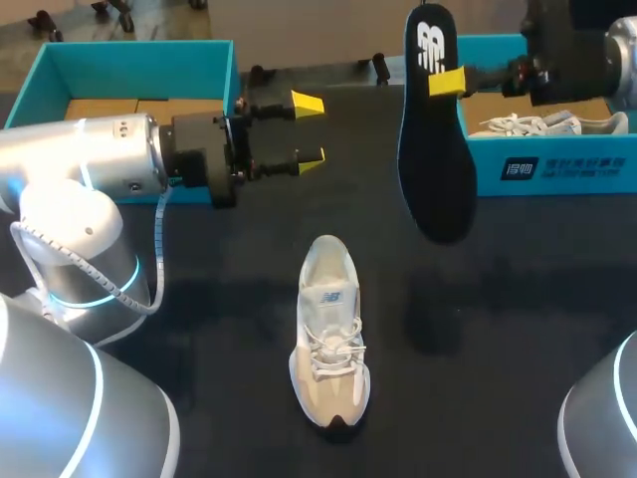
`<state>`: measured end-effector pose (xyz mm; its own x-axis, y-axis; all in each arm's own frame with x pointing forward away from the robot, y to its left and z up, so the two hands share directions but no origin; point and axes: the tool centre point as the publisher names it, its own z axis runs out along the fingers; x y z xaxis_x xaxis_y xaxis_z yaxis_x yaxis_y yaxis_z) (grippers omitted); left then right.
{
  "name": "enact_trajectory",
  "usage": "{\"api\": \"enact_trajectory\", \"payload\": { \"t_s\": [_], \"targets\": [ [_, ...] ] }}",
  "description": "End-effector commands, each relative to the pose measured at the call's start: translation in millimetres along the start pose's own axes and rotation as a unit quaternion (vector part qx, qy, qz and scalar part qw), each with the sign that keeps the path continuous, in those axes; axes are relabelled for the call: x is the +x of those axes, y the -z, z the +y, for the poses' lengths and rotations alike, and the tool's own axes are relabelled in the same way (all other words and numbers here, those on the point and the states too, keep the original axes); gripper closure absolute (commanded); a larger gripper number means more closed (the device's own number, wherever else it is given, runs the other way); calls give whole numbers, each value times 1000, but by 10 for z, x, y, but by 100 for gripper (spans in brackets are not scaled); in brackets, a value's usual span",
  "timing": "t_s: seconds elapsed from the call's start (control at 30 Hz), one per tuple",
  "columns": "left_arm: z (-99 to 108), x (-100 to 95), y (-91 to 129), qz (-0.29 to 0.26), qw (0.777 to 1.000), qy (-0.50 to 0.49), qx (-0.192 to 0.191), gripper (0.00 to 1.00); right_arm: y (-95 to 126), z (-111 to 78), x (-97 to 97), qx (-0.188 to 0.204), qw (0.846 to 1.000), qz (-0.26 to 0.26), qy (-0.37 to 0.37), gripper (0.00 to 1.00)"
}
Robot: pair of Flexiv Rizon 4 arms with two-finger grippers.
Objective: Take the shoe out of the shoebox, open the shoe tongue, remove and reinsert the insole, then place the shoe into the shoebox
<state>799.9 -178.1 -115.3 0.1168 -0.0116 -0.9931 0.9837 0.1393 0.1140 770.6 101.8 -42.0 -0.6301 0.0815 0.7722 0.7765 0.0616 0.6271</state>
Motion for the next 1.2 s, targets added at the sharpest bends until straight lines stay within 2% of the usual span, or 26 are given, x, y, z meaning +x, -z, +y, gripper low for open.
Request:
{"api": "enact_trajectory", "payload": {
  "t_s": [0.03, 0.57, 0.7, 0.77, 0.8, 1.03, 1.1, 1.2],
  "targets": [
    [2, 6, -20, -1, 1000, -1, -1, 0, -115, 169, -298, 34, 999, 7, -31, 100],
    [2, 6, -20, -1, 1000, -1, -1, 0, -115, 169, -298, 34, 999, 7, -31, 100],
    [2, 6, -20, -1, 1000, -1, -1, 0, -151, 302, -582, 16, 995, -4, -100, 100],
    [2, 6, -20, -1, 1000, -1, -1, 0, -182, 321, -722, 35, 990, -33, -134, 100],
    [2, 6, -20, -1, 1000, -1, -1, 0, -188, 327, -778, 33, 987, -30, -152, 100],
    [2, 6, -20, -1, 1000, -1, -1, 0, -285, 343, -1038, 32, 971, -21, -234, 100],
    [2, 6, -20, -1, 1000, -1, -1, 0, -317, 330, -1111, 39, 962, -22, -268, 100],
    [2, 6, -20, -1, 1000, -1, -1, 0, -324, 324, -1131, 39, 960, -30, -275, 100]
  ]
}}
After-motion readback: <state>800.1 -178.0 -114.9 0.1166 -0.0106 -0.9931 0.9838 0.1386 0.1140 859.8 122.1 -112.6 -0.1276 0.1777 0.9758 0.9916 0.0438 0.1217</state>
